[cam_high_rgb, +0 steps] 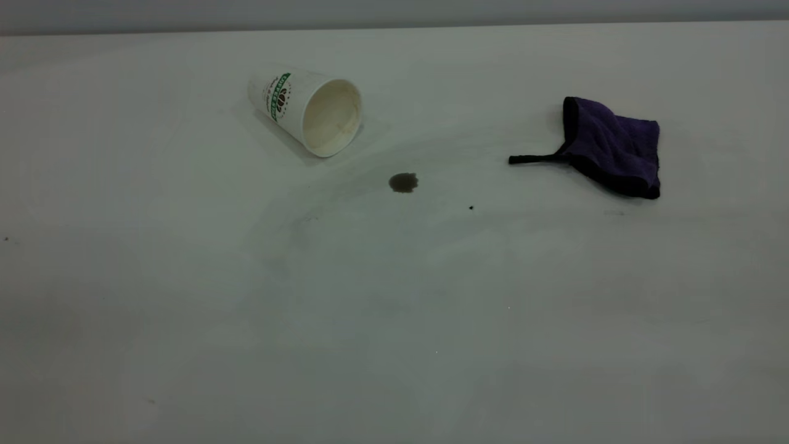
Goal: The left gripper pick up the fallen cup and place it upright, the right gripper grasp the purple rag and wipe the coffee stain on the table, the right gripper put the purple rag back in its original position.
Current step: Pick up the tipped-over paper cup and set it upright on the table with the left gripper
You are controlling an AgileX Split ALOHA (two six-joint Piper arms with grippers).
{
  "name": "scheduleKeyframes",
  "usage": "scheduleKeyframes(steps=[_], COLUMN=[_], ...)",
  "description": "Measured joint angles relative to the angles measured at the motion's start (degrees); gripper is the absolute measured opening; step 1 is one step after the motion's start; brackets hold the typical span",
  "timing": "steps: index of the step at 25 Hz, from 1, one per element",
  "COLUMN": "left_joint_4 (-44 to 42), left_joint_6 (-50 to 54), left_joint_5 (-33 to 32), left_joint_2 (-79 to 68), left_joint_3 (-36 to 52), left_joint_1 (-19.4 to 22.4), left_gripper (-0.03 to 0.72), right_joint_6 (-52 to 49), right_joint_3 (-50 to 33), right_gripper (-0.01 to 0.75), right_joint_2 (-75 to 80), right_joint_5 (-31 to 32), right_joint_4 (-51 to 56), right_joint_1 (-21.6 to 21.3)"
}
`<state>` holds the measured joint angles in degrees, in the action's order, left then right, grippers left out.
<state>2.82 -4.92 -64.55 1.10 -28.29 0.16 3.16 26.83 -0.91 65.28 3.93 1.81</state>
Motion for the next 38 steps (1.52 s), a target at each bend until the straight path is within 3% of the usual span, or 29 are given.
scheduleKeyframes(steps=[38], left_joint_4=[0.0], left_joint_6=[0.0], left_joint_5=[0.64], left_joint_2=[-1.67], left_joint_3=[-0.9], left_joint_1=[0.0], left_gripper=[0.542], right_joint_6=[0.0], right_joint_3=[0.0], right_gripper=[0.238], right_joint_2=[0.0], right_joint_5=[0.0], right_joint_4=[0.0], right_joint_1=[0.0])
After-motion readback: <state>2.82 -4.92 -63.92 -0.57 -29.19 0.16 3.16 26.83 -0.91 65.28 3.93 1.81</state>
